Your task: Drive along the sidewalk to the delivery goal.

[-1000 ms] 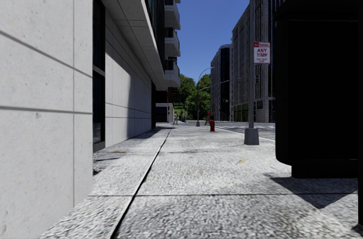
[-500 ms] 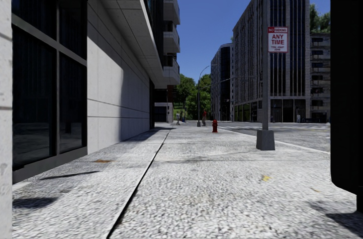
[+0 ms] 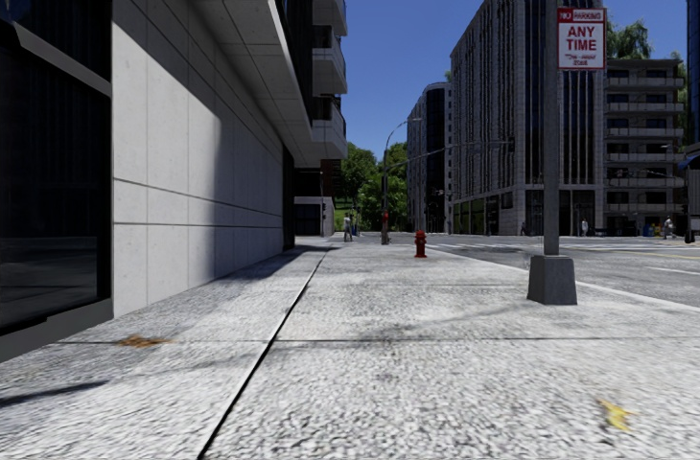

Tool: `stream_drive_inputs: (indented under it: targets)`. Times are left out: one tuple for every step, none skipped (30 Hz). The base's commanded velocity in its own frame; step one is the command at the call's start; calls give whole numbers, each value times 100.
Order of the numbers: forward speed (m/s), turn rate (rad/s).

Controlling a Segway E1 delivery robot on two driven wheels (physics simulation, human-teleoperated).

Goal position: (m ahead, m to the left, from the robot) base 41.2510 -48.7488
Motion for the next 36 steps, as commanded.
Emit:
stream_drive_inputs:
  targets:
    - [200,0]
    - [200,0]
    - [200,0]
    - [200,0]
    - [200,0]
    - [200,0]
    - [200,0]
    - [200,0]
    - [200,0]
    - [200,0]
    - [200,0]
    - [200,0]
    - [200,0]
    - [200,0]
    - [200,0]
    - [200,0]
    - [200,0]
    - [200,0]
    - [200,0]
    - [200,0]
    - [200,0]
    - [200,0]
    - [200,0]
    - [200,0]
    - [200,0]
    - [200,0]
    - [200,0]
    - [200,0]
    - [200,0]
    - [200,0]
    - [200,0]
    - [200,0]
    - [200,0]
    - [200,0]
    - [200,0]
    - [200,0]
